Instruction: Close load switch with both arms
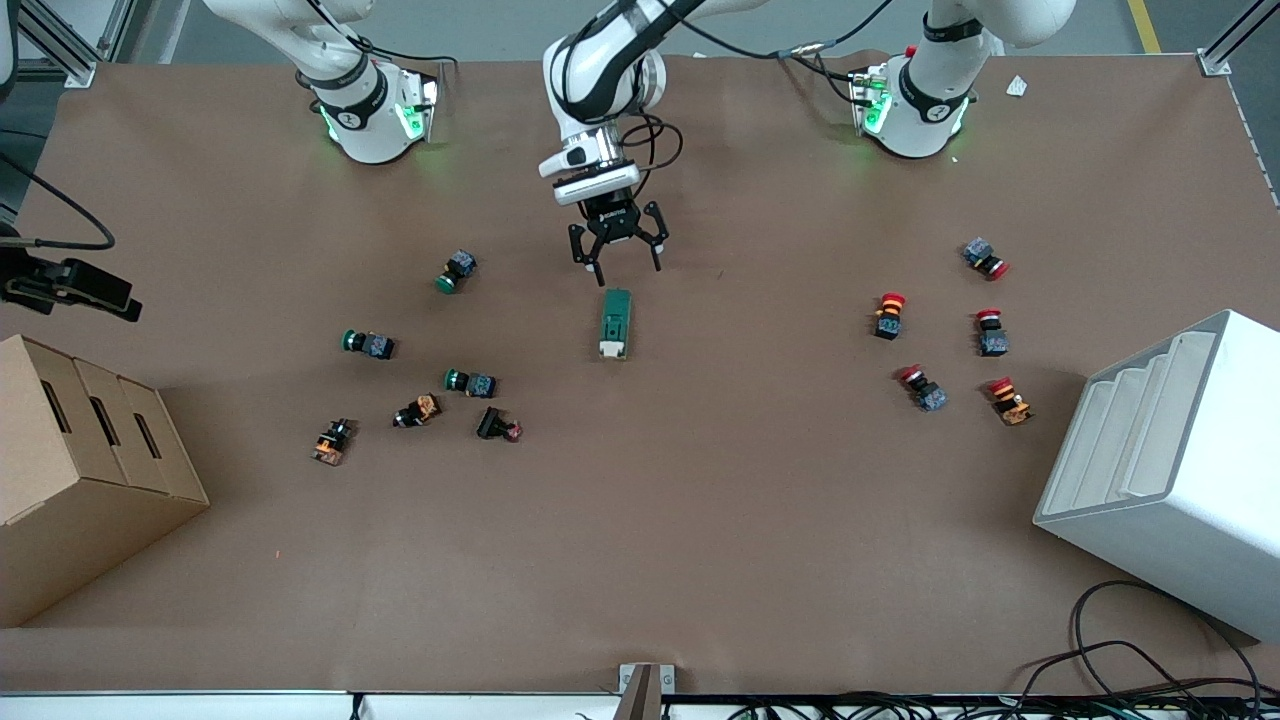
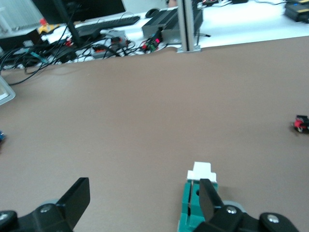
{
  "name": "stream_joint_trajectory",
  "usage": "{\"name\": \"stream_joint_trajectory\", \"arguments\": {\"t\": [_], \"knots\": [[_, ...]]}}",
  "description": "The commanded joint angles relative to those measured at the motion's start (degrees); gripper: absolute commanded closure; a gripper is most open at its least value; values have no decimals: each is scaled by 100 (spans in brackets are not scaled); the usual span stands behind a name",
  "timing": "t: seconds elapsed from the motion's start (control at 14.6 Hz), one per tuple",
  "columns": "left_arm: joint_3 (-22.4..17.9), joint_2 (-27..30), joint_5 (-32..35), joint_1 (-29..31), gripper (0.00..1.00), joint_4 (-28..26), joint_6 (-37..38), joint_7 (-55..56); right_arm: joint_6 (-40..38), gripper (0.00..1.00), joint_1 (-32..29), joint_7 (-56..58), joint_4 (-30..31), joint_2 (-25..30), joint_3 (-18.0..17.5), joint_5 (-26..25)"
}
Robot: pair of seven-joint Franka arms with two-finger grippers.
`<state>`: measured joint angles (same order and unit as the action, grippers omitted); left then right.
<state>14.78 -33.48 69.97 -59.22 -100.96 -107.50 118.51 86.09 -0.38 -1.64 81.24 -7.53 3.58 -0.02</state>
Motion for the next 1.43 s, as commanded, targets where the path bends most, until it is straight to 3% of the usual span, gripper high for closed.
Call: {"name": "stream_joint_trajectory", "arguments": {"t": [0.0,0.48,0.68,1.37], "knots": [[-19,254,-692,208,0,206,1,-335,-215,0,-67,50,-274,50,-68,-86],[-19,255,-1995,1060,0,1779,529,-2355,-330,0,-67,23,-319,24,-68,-95],[7,290,-2286,1517,0,2026,529,-3060,-566,0,-67,32,-354,24,-68,-25],[8,1291,-3938,2862,0,2133,529,-5090,-778,0,-15,-12,-433,137,-112,-68]]}}
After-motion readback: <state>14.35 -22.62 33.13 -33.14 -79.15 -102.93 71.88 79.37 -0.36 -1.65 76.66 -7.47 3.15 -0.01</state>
